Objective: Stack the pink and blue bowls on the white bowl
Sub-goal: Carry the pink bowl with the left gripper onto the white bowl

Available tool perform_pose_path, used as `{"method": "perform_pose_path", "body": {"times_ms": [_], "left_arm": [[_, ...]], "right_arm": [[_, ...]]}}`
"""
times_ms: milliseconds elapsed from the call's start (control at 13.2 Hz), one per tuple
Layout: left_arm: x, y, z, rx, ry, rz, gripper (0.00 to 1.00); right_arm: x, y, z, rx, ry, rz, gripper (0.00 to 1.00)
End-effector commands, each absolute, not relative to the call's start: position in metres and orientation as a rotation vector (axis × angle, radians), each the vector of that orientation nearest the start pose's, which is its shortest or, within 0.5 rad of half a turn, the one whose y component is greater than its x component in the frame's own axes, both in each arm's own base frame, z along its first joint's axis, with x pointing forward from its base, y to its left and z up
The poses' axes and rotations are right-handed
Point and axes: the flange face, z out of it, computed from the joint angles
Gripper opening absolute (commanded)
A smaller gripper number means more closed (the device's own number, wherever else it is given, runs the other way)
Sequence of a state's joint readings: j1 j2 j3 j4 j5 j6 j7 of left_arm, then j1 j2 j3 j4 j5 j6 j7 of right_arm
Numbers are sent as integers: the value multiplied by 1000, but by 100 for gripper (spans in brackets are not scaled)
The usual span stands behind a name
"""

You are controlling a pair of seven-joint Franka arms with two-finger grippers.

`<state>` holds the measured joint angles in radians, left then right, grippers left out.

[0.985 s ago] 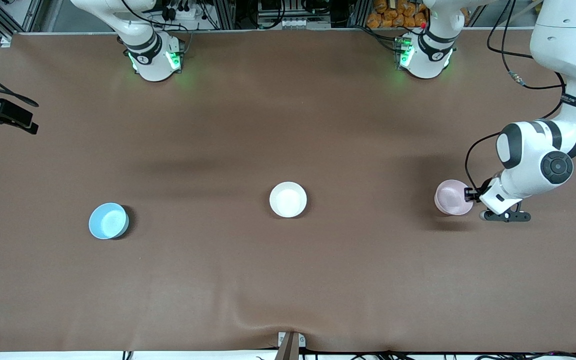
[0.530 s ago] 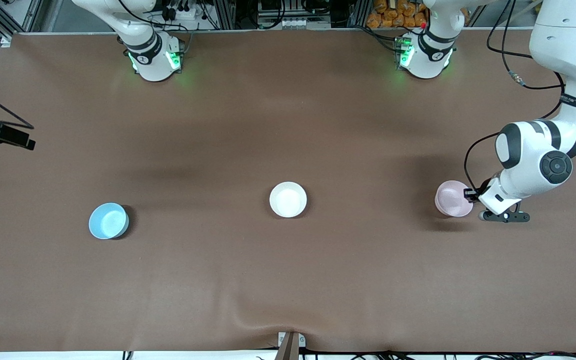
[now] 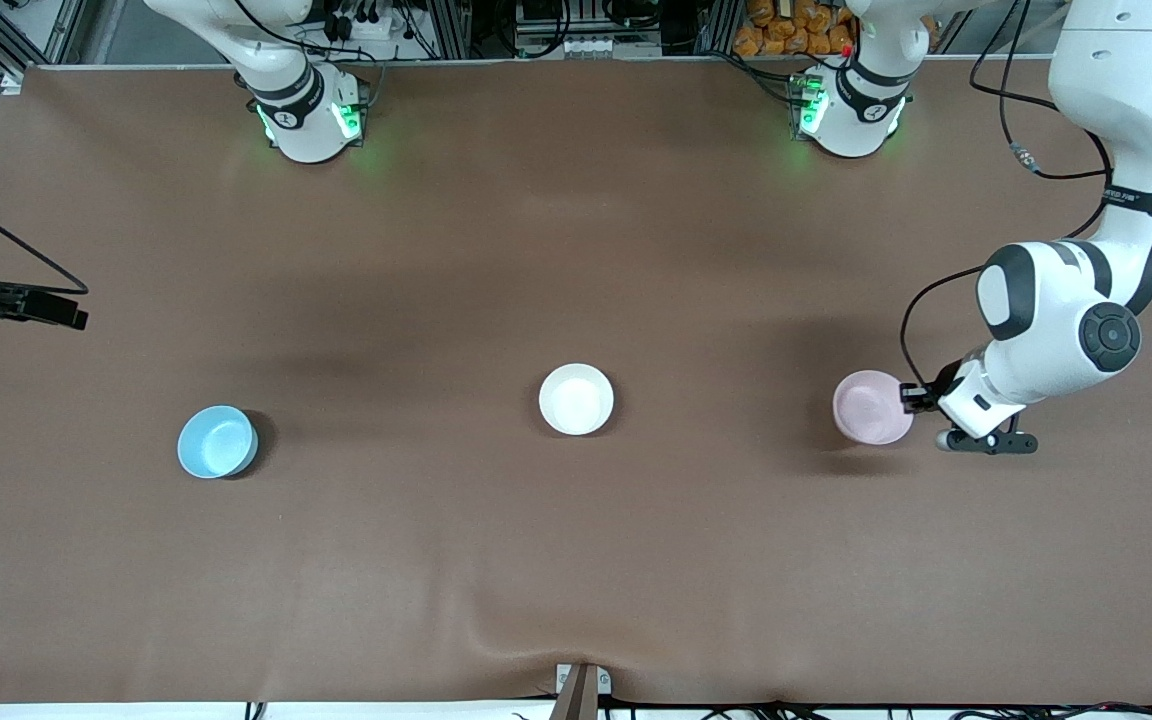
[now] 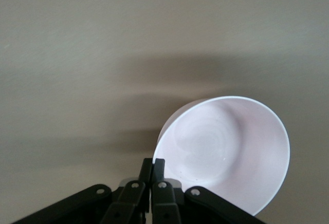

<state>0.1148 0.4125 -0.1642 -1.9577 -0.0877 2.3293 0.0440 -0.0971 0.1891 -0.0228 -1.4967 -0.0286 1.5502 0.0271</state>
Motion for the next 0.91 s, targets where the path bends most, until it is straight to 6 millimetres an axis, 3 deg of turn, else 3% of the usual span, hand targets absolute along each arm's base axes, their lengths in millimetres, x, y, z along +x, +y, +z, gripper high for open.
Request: {"method": "perform_pose_path", "body": {"times_ms": [0,227,303,379,606,682,833], "left_arm": [[618,-88,289,-3310,-74,88,0],[615,-168,309,-3301,-230,119,0],[609,-198,314,-3297,-259,120,0],[605,-226,317,-3296,-306,119,0],[591,-305,319,-3283,-489,142,0],[585,-334,318,-3279,-533,152,0],[580,-371,311,-3276,-600,171,0]], "right_arm": [[621,-59,529,-3213,162,204,100],[631,-59,529,-3227,151,119,100],[641,-56,517,-3243,117,90,100],[652,-48,488,-3250,64,130,100],[653,-39,470,-3250,35,189,100],[653,-46,464,-3245,55,207,100],[653,-65,459,-3231,107,218,100]]}}
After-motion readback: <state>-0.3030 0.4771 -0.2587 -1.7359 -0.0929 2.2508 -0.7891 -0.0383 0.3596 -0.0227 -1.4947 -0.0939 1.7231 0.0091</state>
